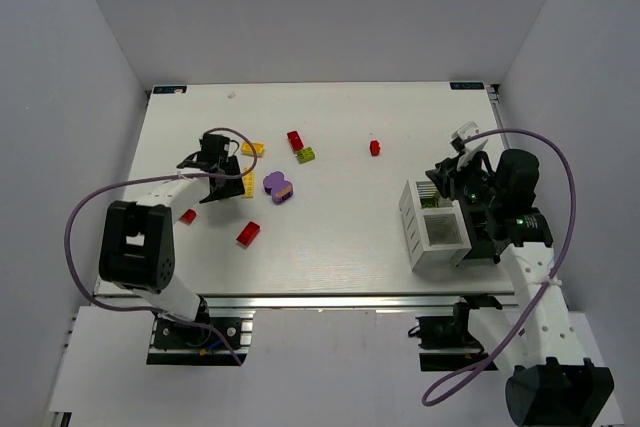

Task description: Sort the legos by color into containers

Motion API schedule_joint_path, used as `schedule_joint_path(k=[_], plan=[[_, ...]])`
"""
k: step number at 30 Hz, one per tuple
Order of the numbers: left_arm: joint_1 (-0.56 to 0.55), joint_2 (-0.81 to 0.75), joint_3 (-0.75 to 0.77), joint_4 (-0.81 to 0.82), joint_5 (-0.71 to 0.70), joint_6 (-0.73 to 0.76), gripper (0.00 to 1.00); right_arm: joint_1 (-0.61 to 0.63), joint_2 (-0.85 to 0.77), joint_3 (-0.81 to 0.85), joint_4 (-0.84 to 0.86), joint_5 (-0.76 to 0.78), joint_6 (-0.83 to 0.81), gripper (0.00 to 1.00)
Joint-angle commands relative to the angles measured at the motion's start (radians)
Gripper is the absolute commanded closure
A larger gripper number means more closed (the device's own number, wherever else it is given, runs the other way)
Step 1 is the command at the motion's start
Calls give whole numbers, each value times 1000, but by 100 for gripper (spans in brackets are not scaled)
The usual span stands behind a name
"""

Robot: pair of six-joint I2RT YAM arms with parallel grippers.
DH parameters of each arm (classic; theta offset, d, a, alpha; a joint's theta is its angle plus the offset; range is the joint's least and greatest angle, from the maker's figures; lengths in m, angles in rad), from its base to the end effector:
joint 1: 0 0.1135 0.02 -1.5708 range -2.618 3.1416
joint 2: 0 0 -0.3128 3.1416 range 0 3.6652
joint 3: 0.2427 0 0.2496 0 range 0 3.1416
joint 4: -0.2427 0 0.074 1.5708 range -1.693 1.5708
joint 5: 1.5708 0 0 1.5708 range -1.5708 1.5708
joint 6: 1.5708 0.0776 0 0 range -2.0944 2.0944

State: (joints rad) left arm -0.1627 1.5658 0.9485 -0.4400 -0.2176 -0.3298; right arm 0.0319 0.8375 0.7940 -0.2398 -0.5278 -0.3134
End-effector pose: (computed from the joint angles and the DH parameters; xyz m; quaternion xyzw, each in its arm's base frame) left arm 0.3227 -0.0360 0.2045 -0.1077 0.9558 0.0403 0.2704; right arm 0.1894 0.0451 0.3559 -0.2869 0.7338 0.1253 0.6030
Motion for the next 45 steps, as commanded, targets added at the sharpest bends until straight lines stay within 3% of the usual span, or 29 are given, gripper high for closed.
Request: schedule_joint_path(k=[1, 3, 6, 12, 20, 23, 26, 27, 30, 31, 35, 38, 41, 45], plan=[[3, 28, 53, 0, -48, 8, 22, -18, -3, -45, 85, -57, 40, 57], [3, 54, 67, 3, -58, 6, 22, -21, -11, -41, 76, -80, 39, 50], [3, 95, 96, 6, -86, 9, 24, -52, -17, -39, 70, -86, 36, 47], [3, 163, 134, -8, -115, 14, 45, -66, -41, -49, 57, -100, 31, 47], [3, 169, 139, -19, -101, 11, 47, -82, -46, -47, 51, -124, 31, 47], [3, 157, 142, -19, -88, 14, 58, -90, -52, -49, 50, -129, 31, 47], [3, 85, 145, -6, -25, 23, 77, -102, -52, -49, 48, -146, 33, 48], [3, 56, 145, 9, 19, 28, 84, -104, -52, -50, 48, -152, 34, 49], [-20, -100, 136, 73, 153, 80, 91, -112, -52, -49, 48, -176, 39, 52], [-20, -143, 115, 101, 319, 92, 92, -112, -49, -52, 51, -181, 43, 52], [-38, -300, 62, 306, 709, 71, 92, -125, -40, -55, 57, -189, 51, 53], [-95, -262, 82, 415, 1018, -4, 92, -135, -37, -55, 66, -181, 60, 53], [-212, -204, 85, 594, 1133, -121, 92, -150, -38, -56, 80, -173, 89, 53], [-371, -124, 186, 649, 1111, -156, 92, -184, -41, -49, 106, -29, 158, 73]])
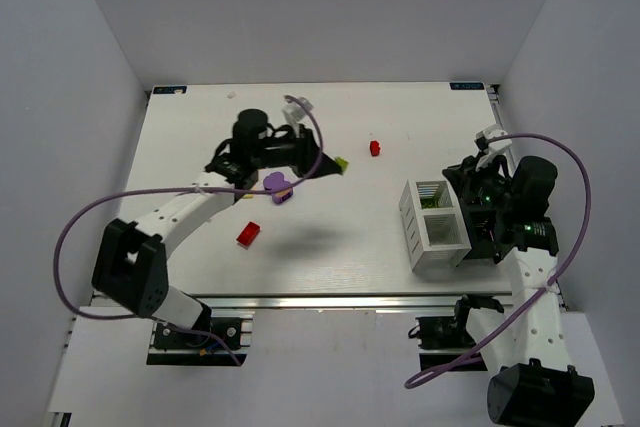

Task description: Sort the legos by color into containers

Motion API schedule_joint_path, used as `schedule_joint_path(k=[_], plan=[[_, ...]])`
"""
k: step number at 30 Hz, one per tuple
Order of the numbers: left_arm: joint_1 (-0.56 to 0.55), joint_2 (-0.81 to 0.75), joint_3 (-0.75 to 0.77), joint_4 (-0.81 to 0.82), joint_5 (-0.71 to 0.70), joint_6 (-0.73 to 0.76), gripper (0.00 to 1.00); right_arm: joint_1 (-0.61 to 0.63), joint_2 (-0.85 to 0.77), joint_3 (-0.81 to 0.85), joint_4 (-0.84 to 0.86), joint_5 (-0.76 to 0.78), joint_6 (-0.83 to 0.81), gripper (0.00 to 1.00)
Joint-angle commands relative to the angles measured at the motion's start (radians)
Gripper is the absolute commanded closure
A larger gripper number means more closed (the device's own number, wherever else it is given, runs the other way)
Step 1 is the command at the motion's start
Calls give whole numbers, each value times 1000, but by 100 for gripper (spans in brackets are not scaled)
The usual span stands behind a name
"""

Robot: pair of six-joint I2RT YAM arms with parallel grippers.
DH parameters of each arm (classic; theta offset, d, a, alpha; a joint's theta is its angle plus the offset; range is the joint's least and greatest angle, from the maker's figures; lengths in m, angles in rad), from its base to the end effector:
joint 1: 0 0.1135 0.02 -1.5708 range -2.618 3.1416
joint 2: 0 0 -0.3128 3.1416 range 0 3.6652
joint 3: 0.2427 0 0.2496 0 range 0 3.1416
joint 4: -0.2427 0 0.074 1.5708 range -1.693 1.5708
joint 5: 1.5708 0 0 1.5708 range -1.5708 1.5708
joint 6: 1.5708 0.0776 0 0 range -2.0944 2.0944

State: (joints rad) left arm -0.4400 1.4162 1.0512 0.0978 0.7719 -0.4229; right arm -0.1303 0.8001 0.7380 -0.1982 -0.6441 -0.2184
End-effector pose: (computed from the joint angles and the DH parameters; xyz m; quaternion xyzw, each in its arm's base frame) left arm 0.2887 -0.1957 0.3579 0.2346 0.7345 -0.5069 0.3853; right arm 0.1836 0.0229 0.3477 -0.2258 0.7429 0.1469 0.6128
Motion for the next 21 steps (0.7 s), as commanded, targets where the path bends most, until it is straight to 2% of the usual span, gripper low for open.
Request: schedule_joint_path(k=[1, 2, 4, 5, 8, 12, 13, 21], plan=[[-120, 71, 108, 115, 116, -63, 92, -28, -4, 8, 69, 118, 79, 79], [-144, 98, 139, 105, 83, -57, 92, -35, -7, 11, 74, 162, 100, 90], [-206, 179, 229, 80, 53, -24, 92, -48, -9, 12, 79, 184, 123, 98], [-224, 205, 259, 54, 12, -14, 92, -52, -12, 14, 80, 255, 132, 100], [-287, 309, 386, 33, -42, 6, 93, -66, -16, 15, 85, 345, 174, 100], [-341, 435, 481, 30, -89, -5, 93, -80, -18, 12, 88, 337, 175, 100], [-350, 466, 551, 16, -94, -4, 92, -81, -19, 11, 89, 336, 175, 100], [-425, 752, 877, -203, -174, 58, 87, -86, -27, 4, 89, 317, 169, 100]])
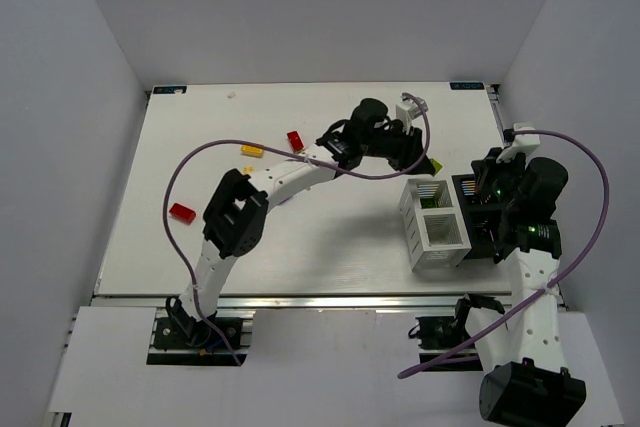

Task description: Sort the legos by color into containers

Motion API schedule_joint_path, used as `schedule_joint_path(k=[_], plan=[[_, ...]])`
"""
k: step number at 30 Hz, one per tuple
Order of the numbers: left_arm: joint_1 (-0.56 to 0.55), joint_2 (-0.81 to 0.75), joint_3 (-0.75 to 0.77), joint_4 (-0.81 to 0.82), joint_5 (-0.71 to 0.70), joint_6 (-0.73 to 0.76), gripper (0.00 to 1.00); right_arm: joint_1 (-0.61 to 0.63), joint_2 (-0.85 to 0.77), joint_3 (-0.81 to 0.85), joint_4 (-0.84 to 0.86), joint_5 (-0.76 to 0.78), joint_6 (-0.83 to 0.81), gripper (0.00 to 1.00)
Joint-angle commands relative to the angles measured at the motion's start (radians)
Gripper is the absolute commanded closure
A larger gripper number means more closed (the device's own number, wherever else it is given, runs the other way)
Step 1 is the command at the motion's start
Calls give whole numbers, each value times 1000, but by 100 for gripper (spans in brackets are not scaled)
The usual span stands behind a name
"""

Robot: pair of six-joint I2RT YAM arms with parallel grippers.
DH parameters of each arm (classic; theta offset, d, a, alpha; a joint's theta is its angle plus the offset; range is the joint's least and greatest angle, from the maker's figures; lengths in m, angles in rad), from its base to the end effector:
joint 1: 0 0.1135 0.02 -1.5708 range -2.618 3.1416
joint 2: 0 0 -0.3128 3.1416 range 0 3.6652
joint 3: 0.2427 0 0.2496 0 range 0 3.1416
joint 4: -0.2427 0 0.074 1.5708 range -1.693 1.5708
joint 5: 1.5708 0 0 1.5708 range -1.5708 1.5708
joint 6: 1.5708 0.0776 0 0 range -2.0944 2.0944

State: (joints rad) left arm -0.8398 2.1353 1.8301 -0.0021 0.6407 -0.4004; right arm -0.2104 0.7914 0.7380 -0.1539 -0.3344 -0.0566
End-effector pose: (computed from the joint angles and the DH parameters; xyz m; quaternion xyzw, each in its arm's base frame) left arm 0.3435 -0.4526 0.3210 0.3484 0.7070 -0.5325 0.3085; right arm 0.1906 -0.0147 0.3527 -0.0457 0.7714 0.0454 0.6330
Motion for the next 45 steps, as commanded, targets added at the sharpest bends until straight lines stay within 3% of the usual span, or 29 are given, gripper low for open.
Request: schedule_joint_path(k=[1, 4, 7, 14, 18, 23, 25, 26, 28, 29, 33, 37, 39, 40, 42, 43, 45], plan=[[-25, 52, 125, -122, -42, 43, 85, -7, -17, 1, 48, 5, 5, 100], [-44, 96, 189, -183, -56, 66, 78, -10, -17, -2, 48, -3, 1, 100], [-54, 94, 181, -203, -75, 83, 67, -9, -17, -3, 48, -6, 0, 100], [-73, 90, 173, -236, -88, 107, 53, -9, -14, -6, 51, -9, -6, 100], [-82, 86, 176, -239, -96, 114, 37, -12, -14, -11, 51, -15, -8, 100], [-82, 74, 234, -249, -108, 115, 36, -12, -11, -14, 51, -35, -15, 100], [-82, 52, 250, -254, -139, 117, 39, -12, -11, -12, 48, -41, -19, 100], [-82, 38, 248, -254, -151, 117, 55, -11, -12, -14, 48, -44, -22, 100], [-58, -30, 209, -216, -189, 106, 79, -14, -15, -14, 45, -58, -28, 100], [-58, -66, 114, -196, -231, 101, 96, -12, -15, -12, 43, -66, -37, 100], [-7, -245, -142, -124, -445, 97, 100, -12, -15, -17, 22, -170, -92, 99], [89, -296, -224, -273, -668, 22, 99, -9, -6, -19, 7, -299, -135, 77], [120, -287, -241, -334, -787, -53, 74, -7, -1, -19, 2, -307, -138, 70], [134, -278, -242, -395, -817, -76, 51, -9, 3, -19, 2, -308, -138, 65], [166, -241, -238, -439, -898, -132, 30, -9, 3, -19, 1, -308, -138, 60], [166, -224, -227, -499, -939, -158, 12, -10, 2, -20, -1, -308, -138, 56], [192, -139, -152, -586, -1019, -257, 2, -9, 2, -22, 2, -308, -138, 54]])
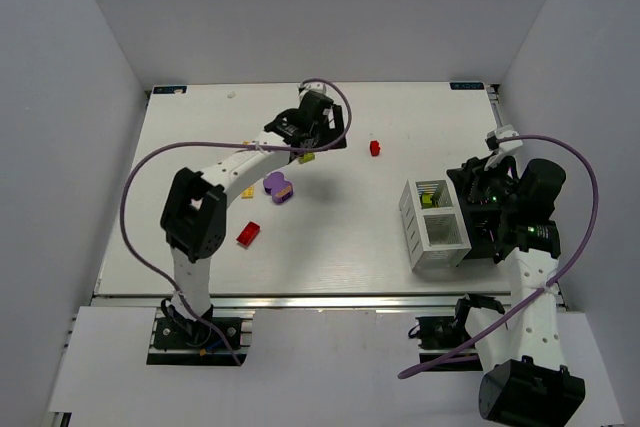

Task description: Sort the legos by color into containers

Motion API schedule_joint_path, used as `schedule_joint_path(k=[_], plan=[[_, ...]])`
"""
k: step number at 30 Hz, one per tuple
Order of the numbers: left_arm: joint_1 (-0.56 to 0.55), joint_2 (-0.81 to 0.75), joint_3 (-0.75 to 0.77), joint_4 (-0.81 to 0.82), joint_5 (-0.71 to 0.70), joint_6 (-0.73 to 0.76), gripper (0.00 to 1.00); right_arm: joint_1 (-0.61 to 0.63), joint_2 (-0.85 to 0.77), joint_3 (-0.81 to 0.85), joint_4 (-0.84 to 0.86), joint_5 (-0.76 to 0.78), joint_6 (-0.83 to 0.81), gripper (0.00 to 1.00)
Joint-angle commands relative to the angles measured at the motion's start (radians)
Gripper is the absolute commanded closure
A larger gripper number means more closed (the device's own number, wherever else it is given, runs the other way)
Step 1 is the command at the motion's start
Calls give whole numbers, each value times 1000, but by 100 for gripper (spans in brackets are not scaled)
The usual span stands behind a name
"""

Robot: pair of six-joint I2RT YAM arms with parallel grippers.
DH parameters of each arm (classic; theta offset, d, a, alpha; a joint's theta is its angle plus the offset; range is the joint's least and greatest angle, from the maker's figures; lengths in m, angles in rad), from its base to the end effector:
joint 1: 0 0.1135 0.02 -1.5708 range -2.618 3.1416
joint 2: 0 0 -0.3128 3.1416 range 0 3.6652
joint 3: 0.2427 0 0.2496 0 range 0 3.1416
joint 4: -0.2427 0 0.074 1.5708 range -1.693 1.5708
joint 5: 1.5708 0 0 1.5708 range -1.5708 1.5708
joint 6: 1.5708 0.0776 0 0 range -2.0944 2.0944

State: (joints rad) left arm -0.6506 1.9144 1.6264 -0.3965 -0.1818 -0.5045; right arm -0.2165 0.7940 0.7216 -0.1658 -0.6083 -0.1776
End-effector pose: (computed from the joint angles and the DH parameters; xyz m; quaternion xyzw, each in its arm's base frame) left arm 0.3993 -0.2863 0.3017 0.0268 0.9001 -0.1644 0.4025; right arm 0.1858 0.0045 0.3464 -0.1705 0.7535 0.1154 0.6244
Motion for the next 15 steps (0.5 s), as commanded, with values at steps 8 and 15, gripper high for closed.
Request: schedule_joint_path(k=[8, 15], plan=[[37, 359, 404, -525, -326, -261, 2, -3, -1, -8, 18, -33, -11, 50], [55, 409, 427, -522, -351, -289, 2, -1, -2, -4, 15, -31, -10, 50]])
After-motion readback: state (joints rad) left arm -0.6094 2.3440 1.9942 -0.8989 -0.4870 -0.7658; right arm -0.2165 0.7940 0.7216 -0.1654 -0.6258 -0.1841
